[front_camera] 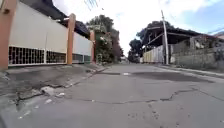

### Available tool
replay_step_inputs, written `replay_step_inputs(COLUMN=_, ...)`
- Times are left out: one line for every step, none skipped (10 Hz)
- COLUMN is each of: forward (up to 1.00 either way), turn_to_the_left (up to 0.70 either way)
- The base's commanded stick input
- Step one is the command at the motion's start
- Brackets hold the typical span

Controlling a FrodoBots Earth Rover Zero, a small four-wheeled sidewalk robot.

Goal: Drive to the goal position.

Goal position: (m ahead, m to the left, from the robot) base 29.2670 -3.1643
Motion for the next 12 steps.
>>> replay_step_inputs(forward=1.00, turn_to_the_left=0.00)
replay_step_inputs(forward=1.00, turn_to_the_left=0.00)
replay_step_inputs(forward=1.00, turn_to_the_left=0.00)
replay_step_inputs(forward=1.00, turn_to_the_left=0.00)
replay_step_inputs(forward=1.00, turn_to_the_left=0.00)
replay_step_inputs(forward=1.00, turn_to_the_left=0.00)
replay_step_inputs(forward=1.00, turn_to_the_left=0.00)
replay_step_inputs(forward=1.00, turn_to_the_left=0.00)
replay_step_inputs(forward=1.00, turn_to_the_left=0.00)
replay_step_inputs(forward=1.00, turn_to_the_left=0.00)
replay_step_inputs(forward=1.00, turn_to_the_left=0.00)
replay_step_inputs(forward=1.00, turn_to_the_left=0.00)
